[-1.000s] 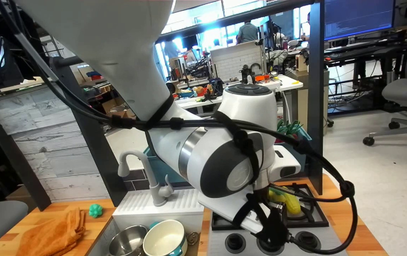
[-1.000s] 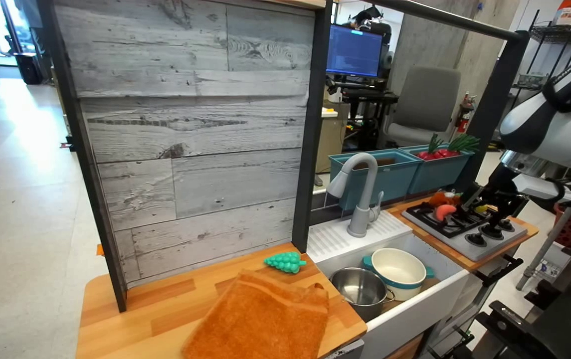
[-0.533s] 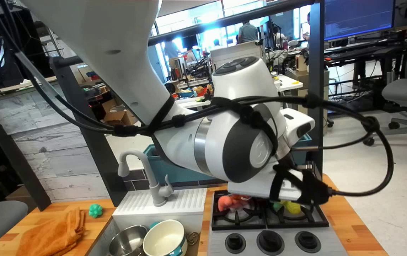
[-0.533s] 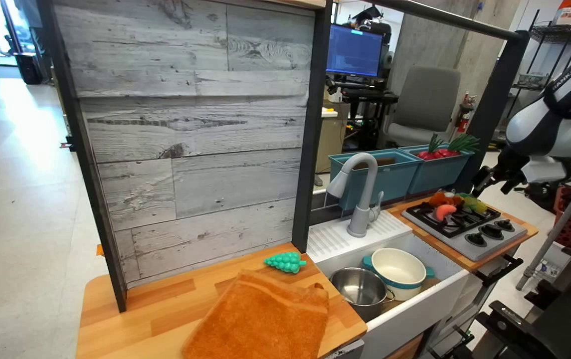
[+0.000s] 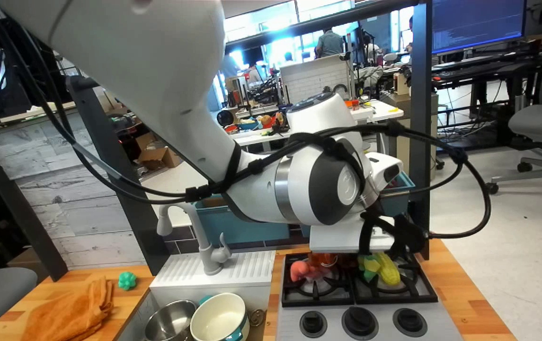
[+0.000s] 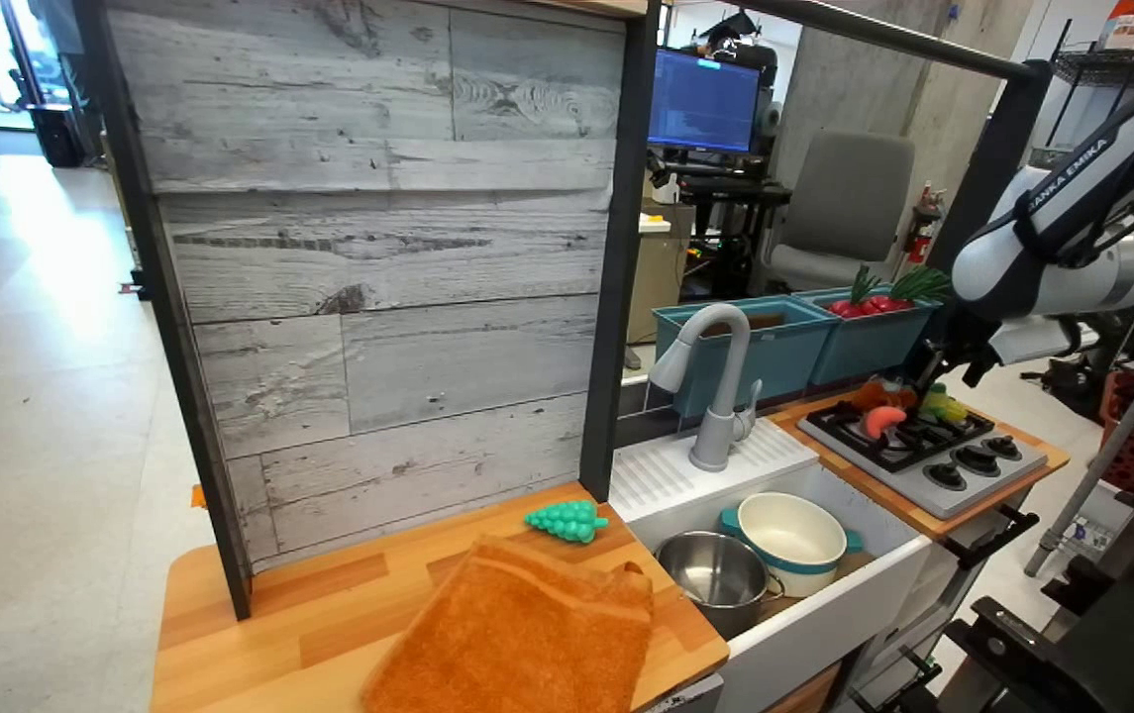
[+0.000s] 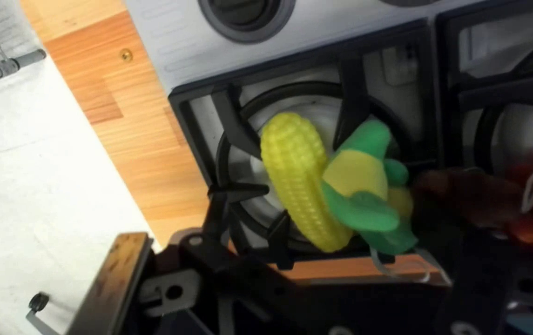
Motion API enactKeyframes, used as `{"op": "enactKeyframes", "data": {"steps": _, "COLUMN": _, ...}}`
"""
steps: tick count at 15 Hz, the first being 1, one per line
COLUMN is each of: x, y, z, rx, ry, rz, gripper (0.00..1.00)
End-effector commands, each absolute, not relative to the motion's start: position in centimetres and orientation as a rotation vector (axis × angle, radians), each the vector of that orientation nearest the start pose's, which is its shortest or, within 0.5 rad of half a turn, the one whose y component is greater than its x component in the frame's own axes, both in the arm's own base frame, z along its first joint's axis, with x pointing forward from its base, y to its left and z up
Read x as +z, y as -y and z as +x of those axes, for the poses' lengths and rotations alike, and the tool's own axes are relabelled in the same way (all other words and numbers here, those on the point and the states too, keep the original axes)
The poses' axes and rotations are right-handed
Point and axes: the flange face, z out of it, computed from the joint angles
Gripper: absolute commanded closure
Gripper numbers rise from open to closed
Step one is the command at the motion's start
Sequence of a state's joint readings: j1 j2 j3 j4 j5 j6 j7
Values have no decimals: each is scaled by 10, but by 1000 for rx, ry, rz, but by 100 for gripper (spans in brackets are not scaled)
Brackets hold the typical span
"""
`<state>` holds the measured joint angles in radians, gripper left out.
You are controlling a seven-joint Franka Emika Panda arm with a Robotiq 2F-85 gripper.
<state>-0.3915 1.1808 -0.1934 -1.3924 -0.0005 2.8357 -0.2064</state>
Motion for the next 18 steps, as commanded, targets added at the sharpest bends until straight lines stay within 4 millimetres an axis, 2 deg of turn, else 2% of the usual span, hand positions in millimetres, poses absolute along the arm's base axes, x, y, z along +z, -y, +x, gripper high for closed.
{"op": "enactKeyframes", "data": {"steps": 1, "x": -7, "y": 378, "z": 625, "rx": -249, "ry": -377, "rz": -3344, "gripper": 0}}
{"op": "enactKeyframes", "data": {"steps": 4, "x": -18, "y": 385, "z": 627, "rx": -227, "ry": -385, "rz": -3319, "gripper": 0}}
{"op": "enactKeyframes", "data": {"steps": 7, "x": -25, "y": 393, "z": 626, "rx": -201, "ry": -409, "rz": -3299, "gripper": 7}}
{"op": "enactKeyframes", "data": {"steps": 8, "x": -25, "y": 395, "z": 628, "rx": -199, "ry": -412, "rz": -3294, "gripper": 16}}
{"op": "enactKeyframes", "data": {"steps": 9, "x": -26, "y": 395, "z": 628, "rx": -199, "ry": -415, "rz": -3286, "gripper": 30}}
{"op": "enactKeyframes", "data": {"steps": 12, "x": -18, "y": 400, "z": 630, "rx": -231, "ry": -387, "rz": -3280, "gripper": 51}}
{"op": "enactKeyframes", "data": {"steps": 15, "x": -1, "y": 400, "z": 629, "rx": -333, "ry": -321, "rz": -3280, "gripper": 73}}
{"op": "enactKeyframes", "data": {"steps": 18, "x": 19, "y": 395, "z": 629, "rx": -508, "ry": -211, "rz": -3281, "gripper": 97}}
